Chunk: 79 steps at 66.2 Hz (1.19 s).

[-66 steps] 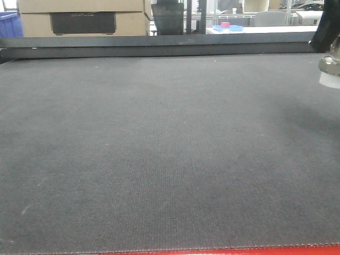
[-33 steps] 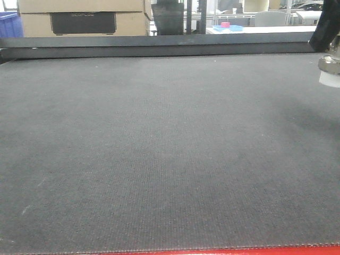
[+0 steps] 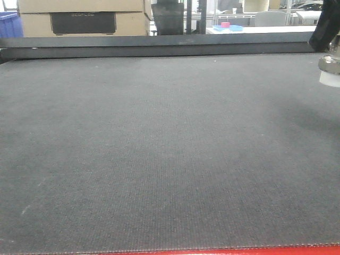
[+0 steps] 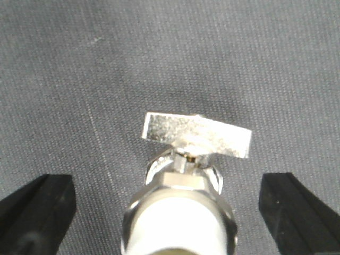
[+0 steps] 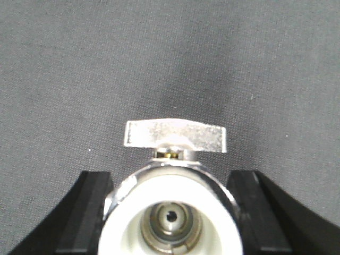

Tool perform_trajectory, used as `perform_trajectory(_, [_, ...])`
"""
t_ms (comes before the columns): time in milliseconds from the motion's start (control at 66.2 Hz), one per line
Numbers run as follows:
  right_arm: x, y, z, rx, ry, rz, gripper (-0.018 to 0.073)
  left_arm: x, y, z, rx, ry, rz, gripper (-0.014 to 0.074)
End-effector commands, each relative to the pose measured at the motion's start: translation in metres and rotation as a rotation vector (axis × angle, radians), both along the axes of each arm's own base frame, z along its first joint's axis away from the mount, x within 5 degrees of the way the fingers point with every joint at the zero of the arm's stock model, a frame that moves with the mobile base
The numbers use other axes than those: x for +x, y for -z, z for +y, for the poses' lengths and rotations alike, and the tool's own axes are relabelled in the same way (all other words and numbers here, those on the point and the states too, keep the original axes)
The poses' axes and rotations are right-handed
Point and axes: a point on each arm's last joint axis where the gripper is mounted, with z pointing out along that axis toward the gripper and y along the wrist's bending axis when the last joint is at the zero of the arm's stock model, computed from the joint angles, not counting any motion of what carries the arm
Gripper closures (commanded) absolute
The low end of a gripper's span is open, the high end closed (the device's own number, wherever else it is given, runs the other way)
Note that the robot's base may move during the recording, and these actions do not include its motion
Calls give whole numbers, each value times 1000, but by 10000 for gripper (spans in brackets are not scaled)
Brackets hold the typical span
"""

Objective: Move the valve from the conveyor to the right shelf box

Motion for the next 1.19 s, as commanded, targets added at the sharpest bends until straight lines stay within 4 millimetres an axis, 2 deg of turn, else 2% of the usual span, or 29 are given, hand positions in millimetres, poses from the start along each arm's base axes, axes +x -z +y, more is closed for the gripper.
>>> perform_trajectory(0, [0,-9,1,4,-4,-64,713,-1,-2,0,-7,-2,8,39])
perform_trajectory(121, [0,-9,1,5,-4,-66,713,-4,-3,-1,-14,-7,36,223])
perform_trajectory(257, [0,-9,1,5,-3,-70,713,-5,-11,-2,-23,-8,52,580])
perform_trajectory(317, [0,-9,1,5,-3,-73,713,-4,-17,-2,-24,-11,51,707])
perform_trajectory(468, [1,-9,1,6,-2,-78,713,-4,-38,-2,-33,-96,-7,708])
perform_trajectory(680, [1,-9,1,6,-2,-78,713,-19,-78,-16,-52,-211,-114,708])
perform_trajectory(861, [-2,-12,0,7,-1,-80,713,-36,-115,-46,-94,-261,-215,708])
perform_trajectory(997, [-6,-15,-11,16,48,-61,713,-52,-134,-72,-114,-224,-260,708])
perform_trajectory(1179, [-21,-13,-24,17,93,-64,713,-81,-142,-98,-132,-155,-302,708])
